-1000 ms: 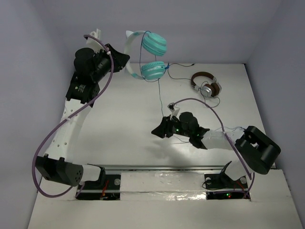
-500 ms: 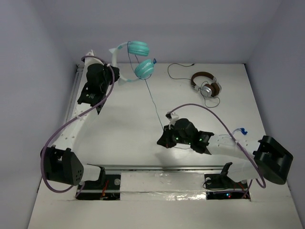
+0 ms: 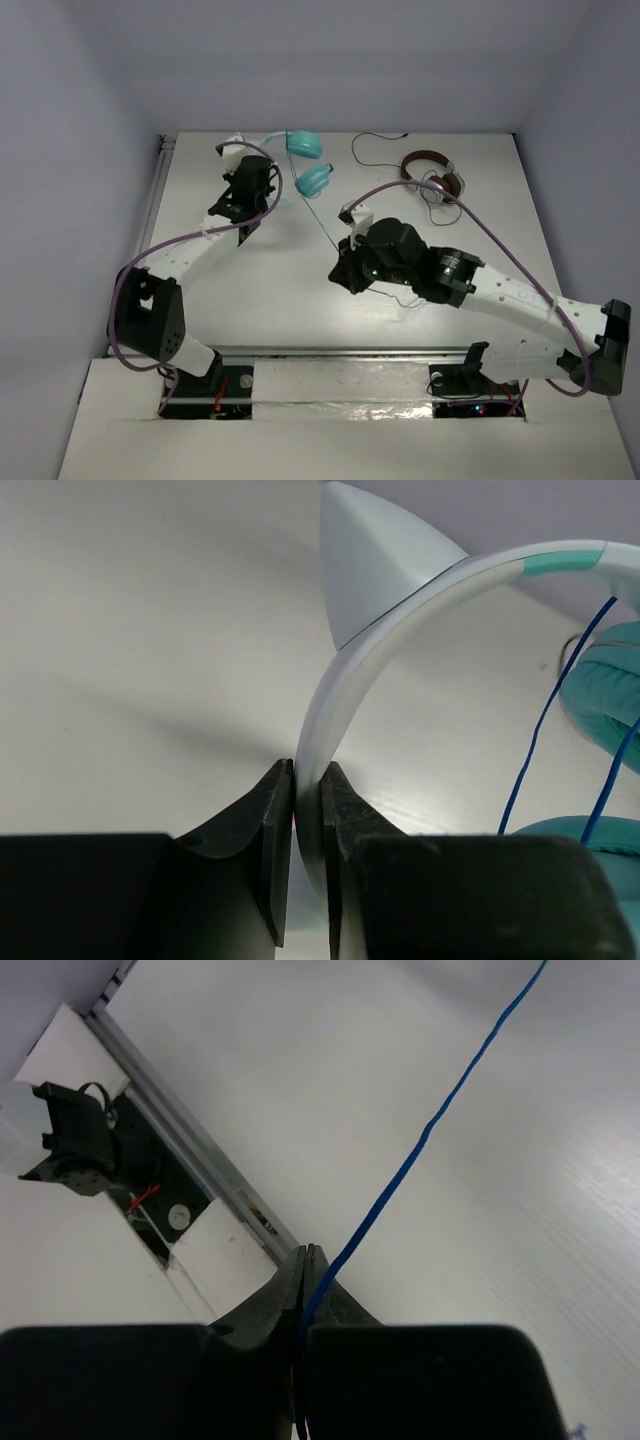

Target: Wrap the headphones

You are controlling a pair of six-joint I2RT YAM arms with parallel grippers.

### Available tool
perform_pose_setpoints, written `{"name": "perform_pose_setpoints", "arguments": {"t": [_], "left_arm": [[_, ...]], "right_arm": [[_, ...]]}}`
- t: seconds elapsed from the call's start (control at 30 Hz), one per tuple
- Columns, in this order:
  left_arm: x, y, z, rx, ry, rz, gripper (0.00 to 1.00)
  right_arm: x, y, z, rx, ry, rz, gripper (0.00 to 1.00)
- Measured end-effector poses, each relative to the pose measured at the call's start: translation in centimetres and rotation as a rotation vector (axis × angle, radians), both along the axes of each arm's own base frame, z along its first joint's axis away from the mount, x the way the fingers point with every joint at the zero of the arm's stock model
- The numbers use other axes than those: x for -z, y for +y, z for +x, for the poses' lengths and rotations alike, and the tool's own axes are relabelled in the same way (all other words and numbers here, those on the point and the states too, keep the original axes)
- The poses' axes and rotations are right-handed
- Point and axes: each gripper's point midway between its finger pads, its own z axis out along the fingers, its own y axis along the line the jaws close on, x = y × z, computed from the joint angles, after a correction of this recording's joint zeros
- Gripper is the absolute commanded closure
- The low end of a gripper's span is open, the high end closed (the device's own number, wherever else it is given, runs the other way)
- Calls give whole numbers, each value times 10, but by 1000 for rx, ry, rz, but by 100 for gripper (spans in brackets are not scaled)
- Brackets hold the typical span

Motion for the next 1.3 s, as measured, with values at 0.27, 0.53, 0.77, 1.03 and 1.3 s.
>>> {"name": "perform_pose_setpoints", "arguments": {"t": [0.27, 0.53, 0.77, 1.03, 1.3], "left_arm": [[77, -38, -43, 152, 175, 124, 100], [99, -95, -85, 377, 260, 181, 100], [108, -108, -114, 510, 316, 196, 100], [107, -113, -126, 599, 351, 191, 100], [92, -138, -145, 794, 335, 130, 100]], "right_arm": [[-48, -22, 28, 87, -171, -97, 100], [-30, -35, 57, 173, -235, -245, 100], [-17, -60, 119, 349, -245, -289, 100], [-19, -83, 164, 470, -259, -263, 100], [-3, -94, 188, 505, -224, -274, 100]]}}
